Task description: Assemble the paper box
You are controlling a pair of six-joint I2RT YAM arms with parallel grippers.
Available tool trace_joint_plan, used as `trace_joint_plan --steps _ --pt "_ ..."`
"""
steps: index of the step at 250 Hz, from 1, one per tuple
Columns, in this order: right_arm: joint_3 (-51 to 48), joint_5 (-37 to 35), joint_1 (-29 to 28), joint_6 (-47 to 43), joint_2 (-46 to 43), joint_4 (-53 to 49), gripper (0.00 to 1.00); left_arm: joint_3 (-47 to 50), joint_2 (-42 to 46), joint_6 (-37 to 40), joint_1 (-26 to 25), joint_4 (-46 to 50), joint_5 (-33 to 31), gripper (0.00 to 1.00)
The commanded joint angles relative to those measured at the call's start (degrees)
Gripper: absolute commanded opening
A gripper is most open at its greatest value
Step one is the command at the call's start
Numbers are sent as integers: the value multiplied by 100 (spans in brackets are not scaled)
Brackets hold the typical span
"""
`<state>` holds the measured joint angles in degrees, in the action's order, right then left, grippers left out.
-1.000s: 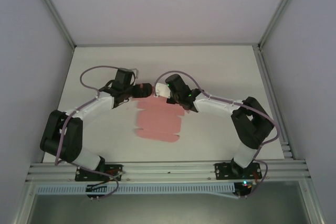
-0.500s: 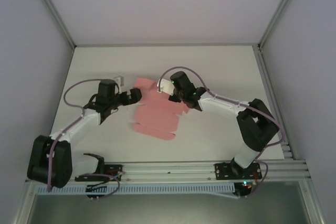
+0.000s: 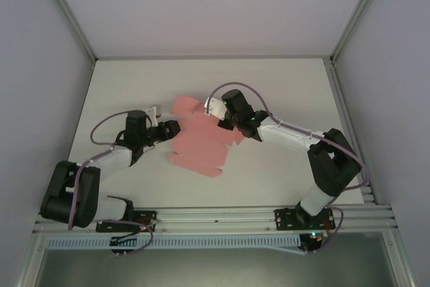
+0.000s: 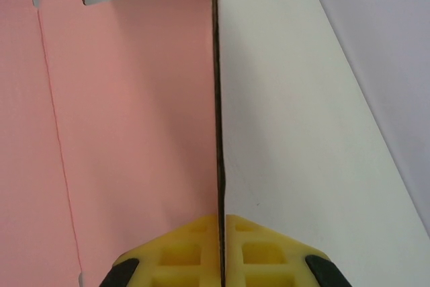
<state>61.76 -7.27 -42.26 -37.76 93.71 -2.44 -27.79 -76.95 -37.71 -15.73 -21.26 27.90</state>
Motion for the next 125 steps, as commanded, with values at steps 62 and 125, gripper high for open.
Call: trace_joint_plan --steps 62,125 --pt "-32 98 5 186 -212 -125 4 -535 -152 910 -431 -33 -611 6" --pt "-15 200 -2 141 -203 -213 3 -883 -229 2338 -1506 430 -1664 0"
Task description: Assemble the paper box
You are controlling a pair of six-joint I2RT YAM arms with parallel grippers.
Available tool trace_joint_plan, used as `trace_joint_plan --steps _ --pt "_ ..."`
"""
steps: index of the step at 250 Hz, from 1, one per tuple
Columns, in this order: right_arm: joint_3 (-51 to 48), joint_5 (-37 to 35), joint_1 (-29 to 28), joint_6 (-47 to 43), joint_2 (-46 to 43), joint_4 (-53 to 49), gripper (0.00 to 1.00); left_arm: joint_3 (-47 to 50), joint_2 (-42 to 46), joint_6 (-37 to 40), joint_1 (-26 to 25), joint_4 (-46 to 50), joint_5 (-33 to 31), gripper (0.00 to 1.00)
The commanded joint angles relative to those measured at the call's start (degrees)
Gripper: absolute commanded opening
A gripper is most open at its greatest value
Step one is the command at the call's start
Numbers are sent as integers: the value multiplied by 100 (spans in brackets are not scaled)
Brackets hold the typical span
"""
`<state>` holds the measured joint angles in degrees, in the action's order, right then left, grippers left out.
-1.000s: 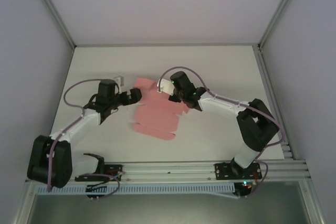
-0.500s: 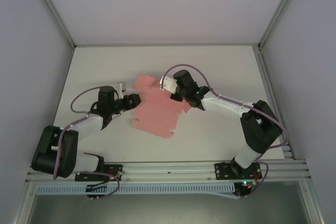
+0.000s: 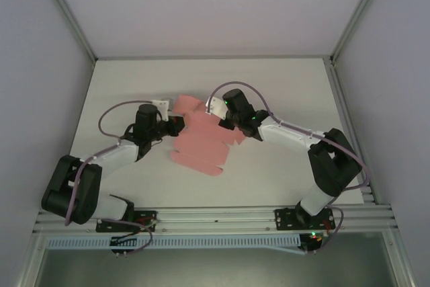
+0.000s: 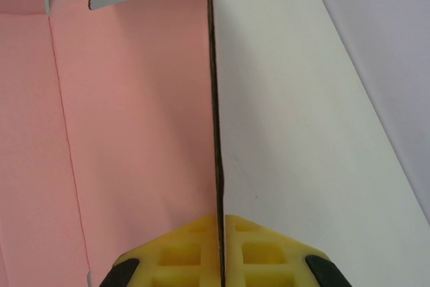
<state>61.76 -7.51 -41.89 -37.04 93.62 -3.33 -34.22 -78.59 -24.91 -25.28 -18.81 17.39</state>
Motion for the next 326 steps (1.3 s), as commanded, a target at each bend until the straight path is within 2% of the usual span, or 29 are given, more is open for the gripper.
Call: trace_joint_plan --steps 1,46,83,108,114,122,135,141,158,164,177,185,199,211,239,274,298,326 --pt "-15 232 -39 62 -195 -124 3 -246 -67 1084 -572 189 -626 0" --pt "-299 168 -182 -396 -282 159 3 -551 -471 1703 -1351 429 -1455 0" --pt "-291 -41 -293 -610 -183 126 4 -553 -795 1478 -1453 -41 -871 0" --pt "-416 -504 -381 -854 -167 353 4 -499 -797 1256 -1396 -89 -835 1" --pt "-456 -627 -395 -933 -156 395 4 -467 -739 1183 -1353 -65 -821 6" --pt "-495 -763 -400 -978 -158 453 4 -381 -623 1069 -1278 -47 -811 18" --pt "-547 -944 -406 -1080 -176 510 4 -181 -334 922 -1132 18 -799 28" --pt "-559 -977 -407 -1130 -178 518 4 -79 -163 818 -1047 60 -799 36" --pt "-601 -1155 -408 -1241 -231 571 4 145 408 564 -746 339 -814 39" --pt "-640 -1197 -408 -1298 -261 655 4 184 628 473 -635 489 -858 43" --pt "-725 -1257 -421 -1423 -315 865 4 218 1050 331 -415 848 -992 55" --pt "-789 -1262 -418 -1511 -358 1050 4 182 1262 249 -280 1095 -1169 69" --pt "-911 -1286 -440 -1686 -396 1414 4 117 1570 199 -31 1393 -1299 83" --pt "-997 -1318 -467 -1834 -398 1643 4 53 1732 99 159 1522 -1483 99" --pt "-1166 -1409 -541 -2068 -390 2167 5 -85 1707 -115 749 1489 -1585 100" --pt "-1358 -1401 -603 -2297 -345 2628 5 -525 696 -42 1432 1308 -1375 100" --pt "-1390 -1379 -616 -2298 -332 2733 5 -987 -118 30 1613 1361 -1108 100" --pt "-1391 -1385 -620 -2284 -336 2750 5 -1290 -770 480 1597 1024 -473 100"
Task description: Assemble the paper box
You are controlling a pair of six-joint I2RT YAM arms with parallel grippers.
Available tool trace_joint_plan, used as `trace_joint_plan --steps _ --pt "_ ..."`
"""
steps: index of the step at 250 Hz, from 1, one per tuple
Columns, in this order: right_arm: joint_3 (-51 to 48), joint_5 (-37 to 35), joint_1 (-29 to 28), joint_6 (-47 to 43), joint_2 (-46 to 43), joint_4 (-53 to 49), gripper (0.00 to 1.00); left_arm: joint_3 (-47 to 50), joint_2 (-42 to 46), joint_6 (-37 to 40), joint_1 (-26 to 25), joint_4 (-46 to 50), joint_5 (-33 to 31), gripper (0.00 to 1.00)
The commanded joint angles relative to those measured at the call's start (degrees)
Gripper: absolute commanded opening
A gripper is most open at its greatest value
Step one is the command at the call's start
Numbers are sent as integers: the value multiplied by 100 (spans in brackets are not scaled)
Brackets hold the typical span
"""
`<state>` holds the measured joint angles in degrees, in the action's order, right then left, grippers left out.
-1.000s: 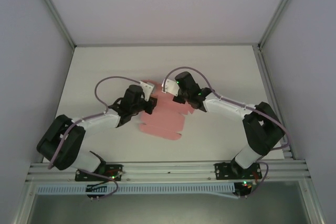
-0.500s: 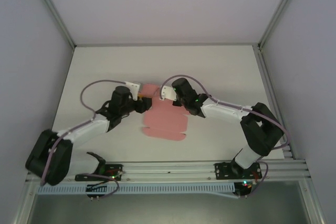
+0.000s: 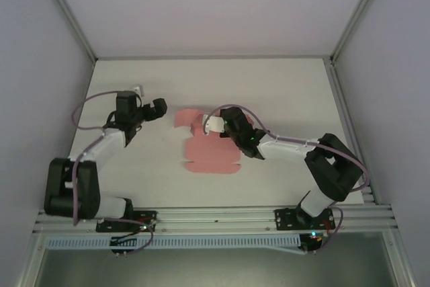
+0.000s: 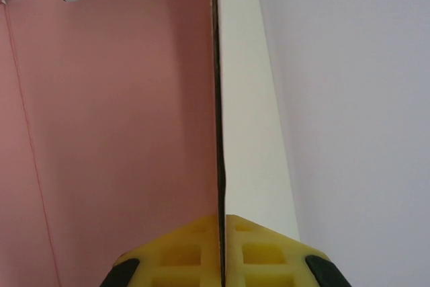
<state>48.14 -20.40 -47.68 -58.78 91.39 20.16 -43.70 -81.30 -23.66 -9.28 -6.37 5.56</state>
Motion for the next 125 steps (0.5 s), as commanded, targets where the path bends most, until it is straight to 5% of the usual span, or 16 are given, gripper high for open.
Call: trace_joint_plan --steps 1,37,125 --pt "-18 -104 -40 -104 -104 396 5 -345 -518 363 -3 -235 745 100" --pt "26 -203 -44 -72 -48 357 5 -380 -929 729 -218 -630 1929 96" --pt "71 -452 -57 -281 33 97 5 957 -268 1103 -1133 -1683 2036 71"
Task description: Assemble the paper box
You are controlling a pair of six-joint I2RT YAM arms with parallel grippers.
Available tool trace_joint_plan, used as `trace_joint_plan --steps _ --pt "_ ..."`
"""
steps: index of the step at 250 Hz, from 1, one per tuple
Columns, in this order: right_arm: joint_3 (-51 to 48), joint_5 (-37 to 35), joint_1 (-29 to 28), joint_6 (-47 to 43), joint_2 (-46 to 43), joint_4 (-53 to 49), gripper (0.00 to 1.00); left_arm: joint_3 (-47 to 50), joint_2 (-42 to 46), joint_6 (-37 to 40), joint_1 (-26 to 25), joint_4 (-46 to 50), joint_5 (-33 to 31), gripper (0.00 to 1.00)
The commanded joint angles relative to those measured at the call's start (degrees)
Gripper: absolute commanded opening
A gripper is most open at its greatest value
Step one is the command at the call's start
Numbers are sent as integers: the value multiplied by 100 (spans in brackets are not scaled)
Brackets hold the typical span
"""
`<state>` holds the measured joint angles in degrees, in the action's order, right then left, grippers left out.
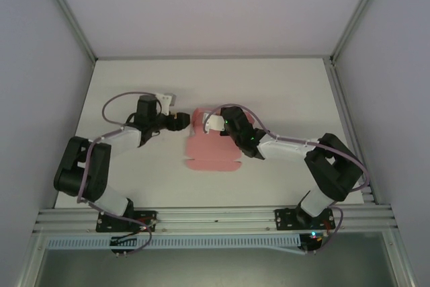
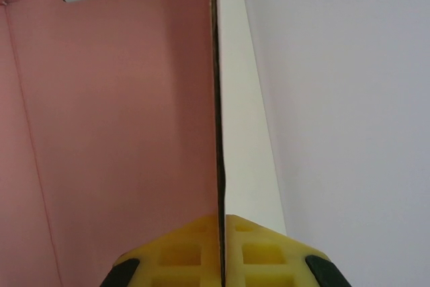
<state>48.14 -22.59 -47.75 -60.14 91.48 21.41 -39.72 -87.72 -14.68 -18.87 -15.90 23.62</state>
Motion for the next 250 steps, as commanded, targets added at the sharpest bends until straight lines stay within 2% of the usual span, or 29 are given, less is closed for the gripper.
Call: trace_joint_plan --steps 1,51,79,119,155,209,250 --pt "72 -235 -51 -146 21 -34 4 583 381 212 -185 -757 235 71" --pt "4 -300 -153 -340 43 -127 4 1040 405 434 -611 -1617 213 64" --pt "-228 -611 -294 -688 159 355 2 1138 264 422 -644 -2006 203 61" --pt "-301 -654 -396 -705 194 441 2 1229 39 466 -779 -2514 166 56" --pt "-461 -784 -511 -882 298 679 1 1199 -87 525 -834 -2554 -4 52" --pt "-665 -1273 -656 -1078 599 1312 0 1476 -155 639 -1045 -3031 -461 53" --pt "-468 -1112 -666 -744 534 710 1 1416 -400 663 -1244 -3223 -594 52"
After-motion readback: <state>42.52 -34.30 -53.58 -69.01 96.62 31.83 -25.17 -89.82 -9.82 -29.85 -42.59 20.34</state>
